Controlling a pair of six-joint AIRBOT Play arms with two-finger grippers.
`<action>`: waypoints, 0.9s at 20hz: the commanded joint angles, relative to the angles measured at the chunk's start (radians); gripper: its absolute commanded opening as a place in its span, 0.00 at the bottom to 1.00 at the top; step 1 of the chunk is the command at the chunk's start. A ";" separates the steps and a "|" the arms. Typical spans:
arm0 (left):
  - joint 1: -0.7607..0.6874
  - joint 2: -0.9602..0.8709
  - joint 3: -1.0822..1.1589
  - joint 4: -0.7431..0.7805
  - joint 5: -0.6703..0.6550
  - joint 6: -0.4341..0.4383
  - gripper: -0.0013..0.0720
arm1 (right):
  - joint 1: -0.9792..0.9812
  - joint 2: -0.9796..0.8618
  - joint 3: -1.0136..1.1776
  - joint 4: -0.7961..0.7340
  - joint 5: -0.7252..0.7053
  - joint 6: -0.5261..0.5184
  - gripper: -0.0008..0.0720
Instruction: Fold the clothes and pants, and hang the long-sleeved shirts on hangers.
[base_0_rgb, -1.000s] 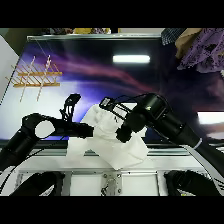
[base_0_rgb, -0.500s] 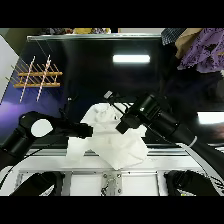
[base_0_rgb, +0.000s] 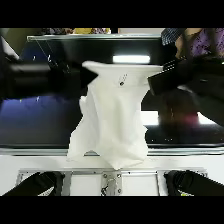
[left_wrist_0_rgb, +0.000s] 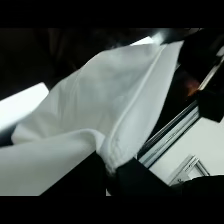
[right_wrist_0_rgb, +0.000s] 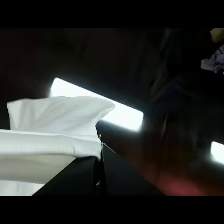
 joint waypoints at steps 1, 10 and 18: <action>-0.115 -0.107 0.297 0.172 -0.071 0.015 0.05 | 0.133 0.034 0.063 -0.073 -0.064 0.216 0.04; 0.101 0.116 -0.529 0.148 -0.085 -0.008 0.05 | 0.177 0.071 -0.261 -0.095 -0.087 0.396 0.04; 0.198 0.134 -0.730 -0.032 -0.007 0.112 0.05 | -0.445 0.172 -0.599 0.642 0.182 0.136 0.04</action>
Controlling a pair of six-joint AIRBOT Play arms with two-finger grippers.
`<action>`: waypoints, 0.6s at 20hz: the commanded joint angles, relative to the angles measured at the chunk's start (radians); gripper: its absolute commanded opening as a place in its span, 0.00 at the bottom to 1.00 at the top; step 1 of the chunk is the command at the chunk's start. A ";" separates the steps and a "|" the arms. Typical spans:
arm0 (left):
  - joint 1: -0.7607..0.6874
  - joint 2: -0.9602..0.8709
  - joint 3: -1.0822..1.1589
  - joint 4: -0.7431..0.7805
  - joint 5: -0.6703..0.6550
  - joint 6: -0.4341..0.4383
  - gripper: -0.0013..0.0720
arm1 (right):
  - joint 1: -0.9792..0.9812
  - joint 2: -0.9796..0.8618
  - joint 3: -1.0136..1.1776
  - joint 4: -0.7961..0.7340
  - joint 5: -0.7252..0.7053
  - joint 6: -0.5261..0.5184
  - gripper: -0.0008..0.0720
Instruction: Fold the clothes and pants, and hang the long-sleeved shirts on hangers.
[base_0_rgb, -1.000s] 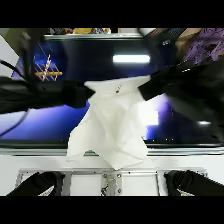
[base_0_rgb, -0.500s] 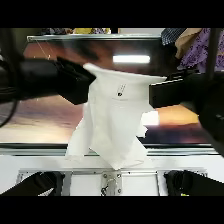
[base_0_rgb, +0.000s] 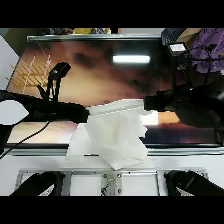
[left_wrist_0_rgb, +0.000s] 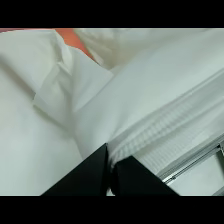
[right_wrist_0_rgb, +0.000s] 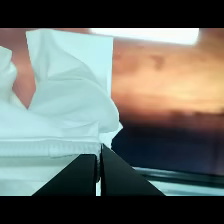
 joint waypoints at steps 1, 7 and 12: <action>0.018 -0.021 -0.043 -0.028 0.014 0.041 0.05 | -0.208 0.053 -0.161 0.319 0.087 -0.093 0.04; -0.041 -0.156 -0.043 -0.027 0.033 0.072 0.05 | -0.038 0.123 -0.407 0.303 0.236 0.200 0.04; -0.078 -0.228 -0.043 -0.024 0.034 0.126 0.05 | 0.126 0.113 -0.444 0.217 0.265 0.329 0.04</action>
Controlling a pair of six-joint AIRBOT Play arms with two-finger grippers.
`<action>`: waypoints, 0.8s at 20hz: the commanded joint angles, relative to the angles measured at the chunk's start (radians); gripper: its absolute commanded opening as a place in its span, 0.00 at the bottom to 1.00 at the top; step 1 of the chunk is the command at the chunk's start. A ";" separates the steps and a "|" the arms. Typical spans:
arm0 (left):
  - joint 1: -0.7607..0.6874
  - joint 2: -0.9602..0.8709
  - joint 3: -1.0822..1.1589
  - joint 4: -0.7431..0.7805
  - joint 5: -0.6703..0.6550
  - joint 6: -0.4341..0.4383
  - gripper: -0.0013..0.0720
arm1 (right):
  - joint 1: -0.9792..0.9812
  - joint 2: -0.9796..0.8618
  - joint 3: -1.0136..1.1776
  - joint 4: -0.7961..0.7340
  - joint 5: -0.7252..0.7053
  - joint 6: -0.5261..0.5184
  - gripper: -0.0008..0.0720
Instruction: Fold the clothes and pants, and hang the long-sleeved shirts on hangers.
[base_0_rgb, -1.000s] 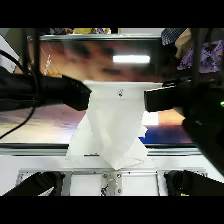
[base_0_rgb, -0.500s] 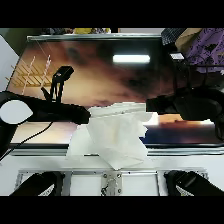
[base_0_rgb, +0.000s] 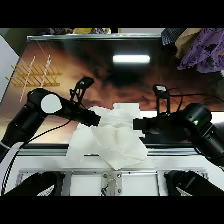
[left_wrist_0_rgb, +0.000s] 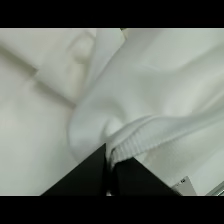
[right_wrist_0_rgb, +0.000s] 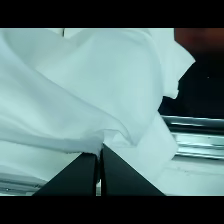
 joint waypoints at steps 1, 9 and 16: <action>-0.006 -0.043 0.000 -0.010 0.011 0.036 0.05 | 0.069 0.002 -0.028 -0.039 0.026 0.085 0.04; 0.034 -0.023 -0.130 0.009 0.072 0.033 0.05 | 0.069 0.002 -0.027 -0.135 -0.018 0.077 0.04; 0.034 0.100 -0.216 -0.033 0.177 -0.011 0.11 | 0.069 -0.001 -0.027 -0.130 0.027 0.079 0.04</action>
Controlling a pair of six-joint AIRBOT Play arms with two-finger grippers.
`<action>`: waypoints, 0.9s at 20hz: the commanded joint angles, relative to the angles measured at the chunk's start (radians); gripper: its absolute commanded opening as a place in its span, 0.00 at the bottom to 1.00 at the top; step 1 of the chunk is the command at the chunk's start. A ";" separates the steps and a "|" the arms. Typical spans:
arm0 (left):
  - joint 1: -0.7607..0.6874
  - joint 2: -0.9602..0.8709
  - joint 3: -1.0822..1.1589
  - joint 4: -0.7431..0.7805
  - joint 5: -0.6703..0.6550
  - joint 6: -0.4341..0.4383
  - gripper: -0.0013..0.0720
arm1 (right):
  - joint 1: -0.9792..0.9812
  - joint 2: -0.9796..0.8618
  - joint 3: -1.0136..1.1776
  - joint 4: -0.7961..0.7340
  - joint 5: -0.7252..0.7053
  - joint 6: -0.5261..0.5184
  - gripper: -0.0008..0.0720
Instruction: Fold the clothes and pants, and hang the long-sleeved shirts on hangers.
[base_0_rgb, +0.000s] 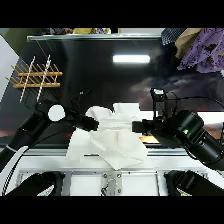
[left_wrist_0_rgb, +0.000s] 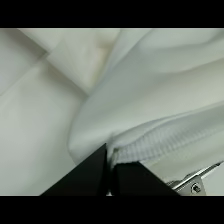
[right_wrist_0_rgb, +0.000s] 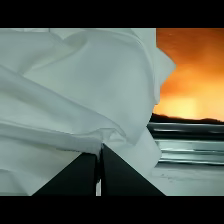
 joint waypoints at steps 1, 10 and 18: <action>0.001 0.068 -0.019 -0.025 0.051 -0.010 0.49 | 0.001 -0.001 0.000 0.003 0.042 0.000 0.04; 0.116 0.147 0.097 -0.039 -0.026 -0.009 0.76 | 0.001 -0.001 0.000 0.017 0.042 -0.001 0.04; 0.461 -0.009 0.304 0.197 -0.072 0.036 0.76 | 0.001 -0.001 0.000 0.024 0.042 -0.001 0.04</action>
